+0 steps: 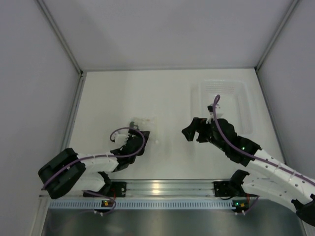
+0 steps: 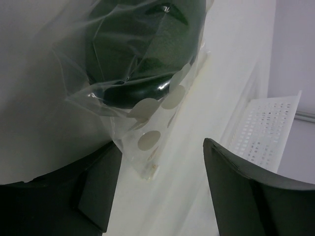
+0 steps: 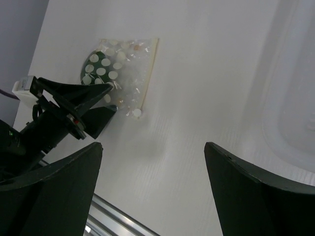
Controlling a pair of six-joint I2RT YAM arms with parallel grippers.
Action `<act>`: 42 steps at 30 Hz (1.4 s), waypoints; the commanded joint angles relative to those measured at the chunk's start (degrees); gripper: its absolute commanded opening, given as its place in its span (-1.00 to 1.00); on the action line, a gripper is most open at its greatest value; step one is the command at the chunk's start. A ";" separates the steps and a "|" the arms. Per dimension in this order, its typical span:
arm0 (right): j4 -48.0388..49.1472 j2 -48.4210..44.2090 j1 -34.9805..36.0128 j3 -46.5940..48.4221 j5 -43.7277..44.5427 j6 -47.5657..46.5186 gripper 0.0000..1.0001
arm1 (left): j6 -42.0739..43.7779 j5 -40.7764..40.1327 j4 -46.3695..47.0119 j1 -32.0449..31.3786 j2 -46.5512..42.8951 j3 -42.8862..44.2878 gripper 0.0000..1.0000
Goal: Open the zip-top bag and remove the fake food
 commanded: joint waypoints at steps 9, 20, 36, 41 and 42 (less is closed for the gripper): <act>-1.32 -2.34 -0.02 1.76 0.91 -1.42 0.73 | -6.13 -4.60 1.23 -0.14 8.23 -0.15 0.11; -1.76 -2.60 -0.02 1.93 0.91 -1.85 0.73 | -9.47 -5.22 1.32 -0.14 15.17 2.04 -0.36; 3.42 -2.79 -0.02 -1.14 -4.97 0.17 0.72 | -6.58 -3.20 6.59 0.39 8.96 4.85 -1.00; 2.55 -2.16 -0.02 -0.26 -4.80 6.47 0.70 | -5.96 -3.02 6.59 0.30 4.63 6.87 -1.00; 3.24 -2.43 -0.02 -1.05 -5.41 8.58 0.70 | -6.13 -3.02 6.59 0.30 4.46 7.75 -1.00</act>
